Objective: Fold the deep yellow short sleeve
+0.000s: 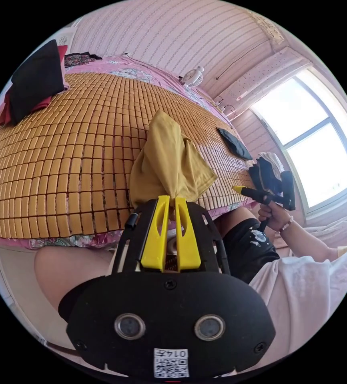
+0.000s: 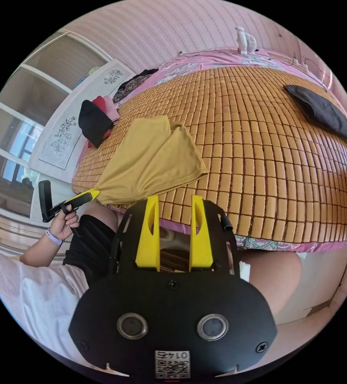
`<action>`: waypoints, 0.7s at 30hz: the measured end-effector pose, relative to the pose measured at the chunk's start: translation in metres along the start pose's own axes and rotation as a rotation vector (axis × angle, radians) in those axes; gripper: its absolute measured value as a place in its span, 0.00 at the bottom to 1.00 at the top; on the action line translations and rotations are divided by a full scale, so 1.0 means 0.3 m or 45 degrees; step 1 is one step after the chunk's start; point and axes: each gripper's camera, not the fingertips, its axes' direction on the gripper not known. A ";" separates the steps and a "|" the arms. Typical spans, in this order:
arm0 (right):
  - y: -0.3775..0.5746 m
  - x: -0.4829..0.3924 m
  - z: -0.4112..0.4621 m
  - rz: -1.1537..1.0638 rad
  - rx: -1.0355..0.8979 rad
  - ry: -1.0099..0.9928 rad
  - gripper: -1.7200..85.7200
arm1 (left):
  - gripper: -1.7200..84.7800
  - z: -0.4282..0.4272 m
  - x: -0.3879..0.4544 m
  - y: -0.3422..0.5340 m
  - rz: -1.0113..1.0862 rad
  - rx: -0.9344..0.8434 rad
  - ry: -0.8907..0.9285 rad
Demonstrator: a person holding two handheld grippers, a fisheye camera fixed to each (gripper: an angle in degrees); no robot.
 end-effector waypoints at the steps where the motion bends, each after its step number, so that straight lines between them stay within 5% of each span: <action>1: -0.017 0.020 0.012 0.040 0.022 0.028 0.16 | 0.03 0.001 0.010 -0.004 -0.009 -0.005 -0.011; 9: -0.103 0.067 0.129 0.053 -0.054 0.253 0.08 | 0.06 0.009 0.110 -0.047 0.064 -0.067 -0.174; 14: -0.104 0.107 -0.023 -0.005 0.077 -0.076 0.04 | 0.10 -0.054 0.237 -0.076 0.248 0.018 -0.342; 21: -0.192 -0.069 -0.255 -0.325 0.193 -0.657 0.03 | 0.14 -0.042 0.540 -0.166 0.605 0.096 -0.104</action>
